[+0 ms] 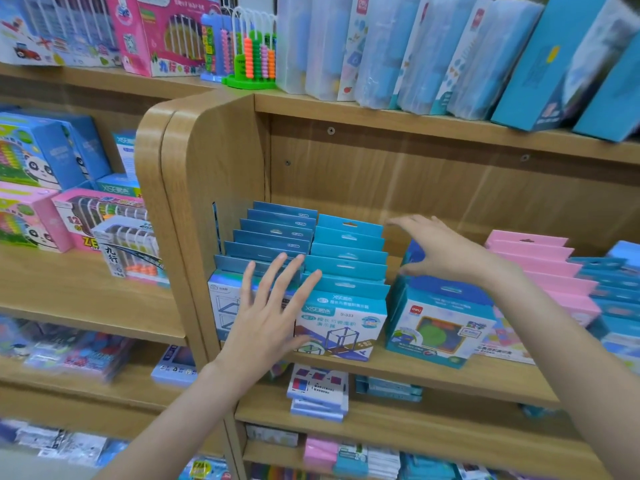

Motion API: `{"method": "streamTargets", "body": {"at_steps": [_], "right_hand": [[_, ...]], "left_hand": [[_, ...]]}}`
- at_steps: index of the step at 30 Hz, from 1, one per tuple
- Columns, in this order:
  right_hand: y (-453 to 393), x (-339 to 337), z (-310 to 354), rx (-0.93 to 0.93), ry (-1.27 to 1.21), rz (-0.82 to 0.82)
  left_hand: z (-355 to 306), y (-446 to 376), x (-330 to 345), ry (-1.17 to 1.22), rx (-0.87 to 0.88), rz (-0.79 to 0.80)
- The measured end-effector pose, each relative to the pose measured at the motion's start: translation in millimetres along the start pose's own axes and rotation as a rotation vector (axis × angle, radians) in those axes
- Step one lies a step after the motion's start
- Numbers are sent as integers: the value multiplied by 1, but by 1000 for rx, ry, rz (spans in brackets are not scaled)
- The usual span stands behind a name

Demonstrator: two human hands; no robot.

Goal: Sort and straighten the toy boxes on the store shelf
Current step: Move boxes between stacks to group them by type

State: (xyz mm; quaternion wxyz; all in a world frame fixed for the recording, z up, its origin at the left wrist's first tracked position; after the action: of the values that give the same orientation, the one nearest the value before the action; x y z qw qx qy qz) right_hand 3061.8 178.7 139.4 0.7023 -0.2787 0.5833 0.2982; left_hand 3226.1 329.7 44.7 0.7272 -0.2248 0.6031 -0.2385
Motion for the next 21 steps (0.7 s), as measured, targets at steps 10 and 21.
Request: {"method": "streamTargets", "body": {"at_steps": [10, 21], "right_hand": [[63, -8, -52, 98, -157, 109], [16, -22, -110, 4, -128, 371]], "left_hand": [[-52, 11, -13, 104, 18, -104], [-152, -22, 7, 92, -106, -130]]}}
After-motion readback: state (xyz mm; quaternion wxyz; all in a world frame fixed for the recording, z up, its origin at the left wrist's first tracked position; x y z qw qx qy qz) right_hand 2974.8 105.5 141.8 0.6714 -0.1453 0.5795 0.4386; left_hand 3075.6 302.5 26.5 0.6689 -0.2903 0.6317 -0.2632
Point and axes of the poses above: each hand's wrist, its own y-axis away from the middle knuckle, its own x-axis out of the palm, z = x × y, the point moved 5 cm from there along -y, towards the middle knuckle, and after that the axes turned 3 degrees about -y, right-handed, at the moved point
